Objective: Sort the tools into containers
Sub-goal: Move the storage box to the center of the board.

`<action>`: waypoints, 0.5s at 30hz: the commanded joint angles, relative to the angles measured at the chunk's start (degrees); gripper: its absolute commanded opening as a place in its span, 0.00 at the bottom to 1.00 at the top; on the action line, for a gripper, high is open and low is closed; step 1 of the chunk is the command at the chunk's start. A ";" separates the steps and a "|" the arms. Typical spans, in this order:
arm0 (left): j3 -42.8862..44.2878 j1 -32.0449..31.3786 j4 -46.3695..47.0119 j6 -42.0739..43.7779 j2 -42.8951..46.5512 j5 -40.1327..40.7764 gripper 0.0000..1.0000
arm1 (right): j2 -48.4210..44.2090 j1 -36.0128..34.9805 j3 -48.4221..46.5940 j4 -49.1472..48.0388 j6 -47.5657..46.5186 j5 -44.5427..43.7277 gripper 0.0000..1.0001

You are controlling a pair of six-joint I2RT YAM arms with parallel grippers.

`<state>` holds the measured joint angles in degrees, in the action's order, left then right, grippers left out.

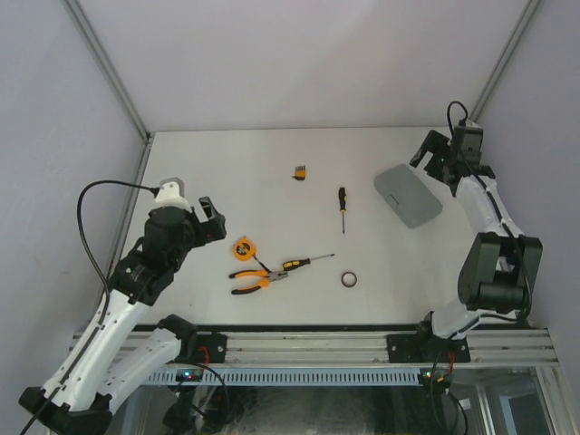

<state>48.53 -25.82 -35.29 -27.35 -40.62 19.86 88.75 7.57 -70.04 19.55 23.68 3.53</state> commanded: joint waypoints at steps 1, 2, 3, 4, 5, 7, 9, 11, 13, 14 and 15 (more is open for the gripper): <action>-0.59 1.40 1.34 0.45 0.87 -2.03 1.00 | 6.26 2.88 -6.88 -0.98 -3.99 1.89 0.95; -0.58 1.70 1.32 0.46 0.94 -2.14 1.00 | 7.78 3.41 -8.33 -0.28 -4.71 2.41 0.95; -0.65 2.12 1.37 0.46 1.14 -2.31 1.00 | 9.45 3.95 -10.16 0.57 -5.34 2.82 0.95; -0.79 2.59 1.49 0.39 1.27 -2.61 1.00 | 11.09 4.49 -11.43 1.21 -5.83 3.69 0.95; -0.92 3.07 1.76 0.24 1.47 -3.17 1.00 | 12.67 5.15 -12.75 2.06 -6.16 5.45 0.95; -1.50 4.22 2.36 -0.03 1.76 -4.71 1.00 | 15.89 5.78 -15.42 3.65 -6.95 8.74 0.94; -2.10 4.91 3.18 -0.35 1.94 -6.41 1.00 | 18.53 6.27 -17.08 4.26 -7.40 12.15 0.94; -2.60 5.08 3.54 -0.60 1.91 -7.38 1.00 | 20.74 6.69 -18.48 5.12 -7.57 14.25 0.94; -2.59 5.14 3.43 -0.47 1.75 -7.62 1.00 | 22.50 6.94 -19.08 5.41 -7.81 15.51 0.94; -2.49 5.13 3.19 -0.29 1.69 -7.25 1.00 | 23.19 7.09 -19.32 5.65 -7.91 15.73 0.93; -2.23 5.12 2.99 -0.06 1.64 -6.95 1.00 | 23.73 7.25 -19.34 5.93 -7.94 15.87 0.93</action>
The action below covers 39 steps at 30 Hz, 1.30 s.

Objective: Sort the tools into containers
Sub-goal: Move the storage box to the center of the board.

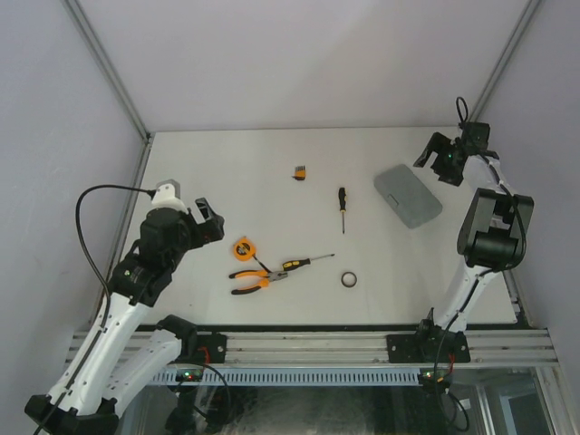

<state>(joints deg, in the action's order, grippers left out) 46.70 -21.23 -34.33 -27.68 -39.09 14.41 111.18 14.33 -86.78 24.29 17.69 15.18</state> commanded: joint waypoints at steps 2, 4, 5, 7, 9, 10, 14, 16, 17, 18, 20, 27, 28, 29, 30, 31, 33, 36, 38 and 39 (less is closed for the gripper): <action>-0.01 0.60 1.71 0.89 0.15 -0.87 1.00 | 2.55 0.84 -2.56 1.49 -2.20 4.74 0.93; 0.08 0.62 1.64 1.65 0.24 -0.71 1.00 | 3.49 1.04 -2.07 1.50 -2.38 4.90 0.93; 0.02 0.59 1.63 1.88 0.30 -0.81 1.00 | 3.90 1.05 -1.97 1.58 -2.44 4.69 0.93; -0.01 0.59 1.59 2.17 0.36 -0.86 1.00 | 5.37 0.97 -2.92 3.53 -2.84 3.71 0.92; -0.08 0.59 1.74 2.22 0.35 -1.29 1.00 | 6.08 0.76 -2.80 4.23 -2.96 3.96 0.91; -0.14 0.58 1.89 2.27 0.45 -1.55 1.00 | 6.09 0.64 -2.33 4.02 -3.01 3.98 0.91; -0.31 0.63 2.07 2.28 0.28 -1.93 1.00 | 4.82 -0.11 0.18 2.86 -2.83 3.78 0.91; -0.29 0.60 2.31 2.52 0.17 -2.66 1.00 | 4.18 -0.37 1.53 2.32 -2.43 4.37 0.90; -0.41 0.58 2.58 2.73 0.24 -3.30 1.00 | 3.69 -0.62 2.43 1.87 -2.18 4.77 0.90; -0.54 0.66 2.79 3.00 0.43 -3.98 1.00 | 3.15 -1.02 3.61 1.30 -2.00 4.92 0.89; -1.12 0.63 3.47 3.41 1.08 -4.53 1.00 | 1.84 -2.90 6.06 0.73 -2.07 3.78 0.88; -1.83 0.59 4.03 3.50 1.65 -4.69 1.00 | -3.55 -9.44 15.61 -1.98 -1.95 -3.04 0.86; -1.72 0.59 4.01 3.51 1.51 -4.64 1.00 | -4.46 -10.21 17.19 -2.46 -1.73 -3.81 0.86; -1.51 0.58 4.00 3.47 1.17 -4.62 1.00 | -5.47 -11.12 18.82 -3.10 -1.45 -4.40 0.86; -1.27 0.62 3.76 3.36 0.88 -4.39 1.00 | -6.44 -12.03 20.09 -3.59 -1.25 -4.97 0.86; -1.06 0.59 3.53 3.14 0.63 -4.08 1.00 | -7.24 -12.96 21.15 -3.97 -1.19 -5.47 0.86; -0.78 0.63 2.94 2.64 0.14 -2.51 1.00 | -8.64 -14.86 23.18 -4.64 -1.12 -6.29 0.86; -0.54 0.64 2.38 2.11 -0.33 -1.52 1.00 | -10.22 -17.45 25.24 -5.01 -1.67 -6.93 0.85; -0.48 0.69 2.44 1.93 -0.52 -1.43 1.00 | -11.24 -19.42 26.23 -4.96 -2.28 -7.44 0.85; -0.44 0.74 2.55 1.93 -0.55 -1.55 1.00 | -11.89 -19.97 26.75 -4.91 -2.31 -7.42 0.85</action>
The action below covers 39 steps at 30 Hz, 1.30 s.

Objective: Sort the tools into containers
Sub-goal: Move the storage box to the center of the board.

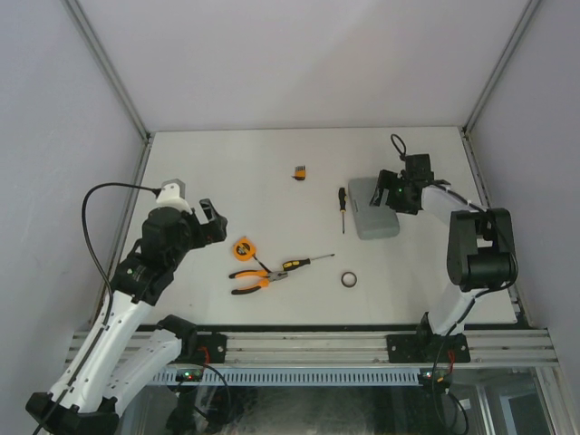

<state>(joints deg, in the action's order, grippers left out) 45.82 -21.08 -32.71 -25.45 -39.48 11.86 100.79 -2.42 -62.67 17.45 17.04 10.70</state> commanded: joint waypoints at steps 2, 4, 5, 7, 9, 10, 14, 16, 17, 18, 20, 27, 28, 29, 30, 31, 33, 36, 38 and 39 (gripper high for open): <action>0.34 0.53 1.11 -0.30 -0.28 0.77 1.00 | -2.87 -3.94 3.38 2.06 -1.42 -2.71 0.85; 0.33 0.52 1.24 -0.30 -0.26 0.64 1.00 | -4.59 -4.12 4.03 1.81 -1.32 -2.07 0.85; 0.28 0.52 1.24 -0.24 -0.19 0.58 1.00 | -5.54 -4.11 4.05 1.84 -1.22 -1.98 0.86; 0.14 0.59 1.40 -0.22 0.03 0.25 1.00 | -7.42 -3.75 4.00 1.57 -1.09 -2.52 0.87; 0.01 0.65 1.62 -0.13 0.29 0.02 1.00 | -9.14 -3.00 4.03 0.80 -0.76 -2.83 0.89; -0.09 0.63 1.68 -0.05 0.36 -0.14 1.00 | -9.76 -2.34 4.05 0.22 -0.51 -2.51 0.90; -0.03 0.68 1.79 -0.08 0.16 -0.16 1.00 | -9.40 0.90 3.86 -3.11 0.48 3.75 0.91; 0.05 0.70 1.90 -0.11 -0.05 -0.42 1.00 | -7.55 2.55 2.94 -4.58 0.70 8.46 0.91; 0.13 0.69 2.06 -0.11 -0.08 -0.58 1.00 | -6.49 3.35 2.22 -4.96 0.78 10.87 0.91; 0.14 0.75 2.14 -0.12 -0.15 -0.74 1.00 | -5.20 3.88 1.42 -5.44 0.87 12.68 0.91; 0.08 0.78 2.25 -0.12 -0.30 -0.78 1.00 | -2.84 4.59 -0.19 -5.63 1.33 15.33 0.91; -0.01 1.09 2.69 0.36 -0.12 -2.13 1.00 | 2.38 5.57 -2.83 -8.11 4.01 19.17 0.90; -0.03 1.15 2.74 0.32 -0.08 -2.15 1.00 | 2.99 5.52 -2.97 -8.40 4.31 19.49 0.90; -0.04 1.20 2.76 0.29 -0.01 -2.18 1.00 | 3.51 5.50 -3.02 -8.69 4.59 19.78 0.90; -0.06 1.26 2.81 0.36 0.01 -2.03 1.00 | 3.94 5.43 -3.08 -8.93 4.77 19.87 0.89; -0.06 1.30 2.78 0.40 0.03 -2.05 1.00 | 4.28 5.38 -3.11 -9.15 5.03 19.81 0.89; -0.03 1.45 2.76 0.53 0.15 -1.82 1.00 | 4.66 5.36 -3.07 -9.49 5.32 19.13 0.89; -0.04 1.78 2.55 0.50 0.44 -0.83 1.00 | 4.61 5.32 -3.11 -9.76 5.83 17.00 0.89; -0.12 2.08 2.54 0.50 0.46 -0.80 1.00 | 4.51 5.48 -3.12 -10.40 6.20 16.95 0.90; -0.10 2.25 2.56 0.49 0.41 -0.83 1.00 | 4.46 5.60 -3.10 -10.70 6.36 16.80 0.91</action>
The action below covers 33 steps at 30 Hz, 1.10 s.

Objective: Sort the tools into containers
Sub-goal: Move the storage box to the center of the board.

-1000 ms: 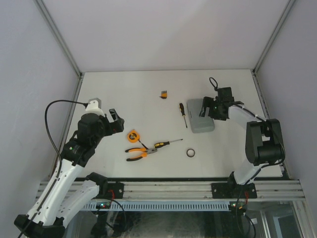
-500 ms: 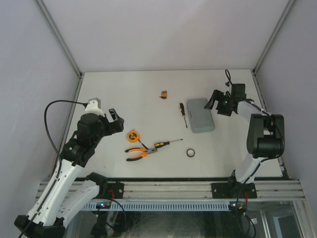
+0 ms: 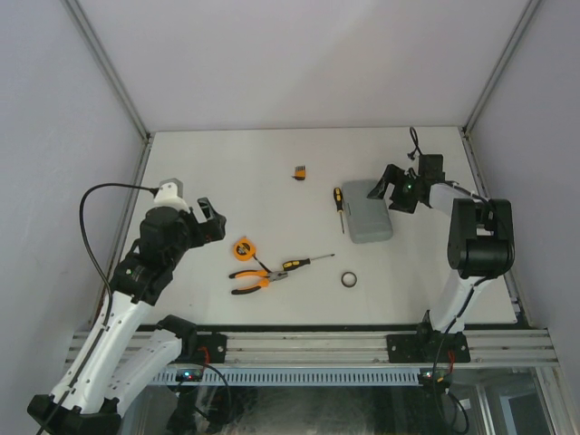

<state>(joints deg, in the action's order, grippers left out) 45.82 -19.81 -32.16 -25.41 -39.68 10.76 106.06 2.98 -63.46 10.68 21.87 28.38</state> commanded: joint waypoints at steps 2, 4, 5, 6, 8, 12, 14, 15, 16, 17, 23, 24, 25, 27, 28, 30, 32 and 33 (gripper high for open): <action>-0.03 1.18 1.97 0.45 0.45 0.11 1.00 | -1.05 0.39 -2.34 -4.60 1.76 -1.07 0.95; -0.09 1.40 2.06 0.37 0.40 0.04 1.00 | -1.55 0.39 -2.34 -4.95 1.66 -2.97 0.98; -0.05 1.54 2.03 0.36 0.48 0.00 1.00 | -1.99 0.30 -2.30 -5.11 1.62 -4.17 1.00; -0.08 1.65 1.96 0.36 0.50 0.04 1.00 | -2.26 0.17 -2.28 -5.25 1.72 -5.45 1.00; -0.04 1.95 1.99 0.36 0.64 -0.01 1.00 | -2.55 0.18 -2.28 -6.20 1.66 -6.01 1.00; -0.15 2.35 2.06 0.27 0.78 -0.37 1.00 | -2.59 -0.16 -2.30 -7.35 2.22 -7.59 1.00; -0.14 2.50 2.18 0.27 0.69 -0.68 1.00 | -1.97 0.12 -2.54 -7.36 4.22 -7.30 1.00; -0.20 2.56 2.18 0.27 0.62 -0.66 1.00 | -1.51 0.29 -2.81 -6.98 5.06 -6.68 1.00; -0.16 2.65 2.11 0.32 0.51 -0.76 1.00 | -1.09 0.43 -3.16 -6.47 5.55 -6.31 1.00; -0.18 2.74 2.07 0.29 0.34 -0.75 1.00 | -0.84 0.31 -3.31 -6.10 5.59 -6.63 1.00; -0.17 3.16 2.05 0.19 -0.11 -1.22 1.00 | 0.11 -2.31 -4.89 -2.41 2.34 -10.49 1.00; -0.19 3.27 2.08 0.18 -0.27 -1.39 1.00 | 0.65 -2.70 -5.58 -1.46 1.75 -10.49 1.00; -0.13 3.41 2.10 0.12 -0.41 -1.48 1.00 | 1.12 -3.07 -6.10 -0.77 1.21 -10.37 1.00; -0.06 3.78 2.16 0.10 -0.71 -1.87 0.99 | 1.95 -3.48 -6.80 0.30 0.95 -10.10 1.00; -0.03 3.92 2.19 0.10 -0.75 -1.98 0.99 | 2.30 -3.65 -6.84 0.31 0.81 -9.29 1.00; -0.14 4.05 2.19 0.10 -0.84 -2.15 0.99 | 3.07 -3.67 -6.85 0.32 0.80 -6.90 1.00; -0.12 4.06 2.22 0.10 -0.86 -2.31 0.99 | 3.71 -3.62 -6.85 0.56 0.97 -5.58 1.00; -0.14 4.13 2.22 0.10 -0.86 -2.39 0.99 | 3.98 -3.60 -6.85 0.72 1.00 -5.06 0.99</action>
<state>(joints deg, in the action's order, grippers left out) 45.82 -16.29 -32.08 -25.43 -40.64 9.78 108.92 -0.56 -68.73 10.57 23.94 20.51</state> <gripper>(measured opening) 0.994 0.997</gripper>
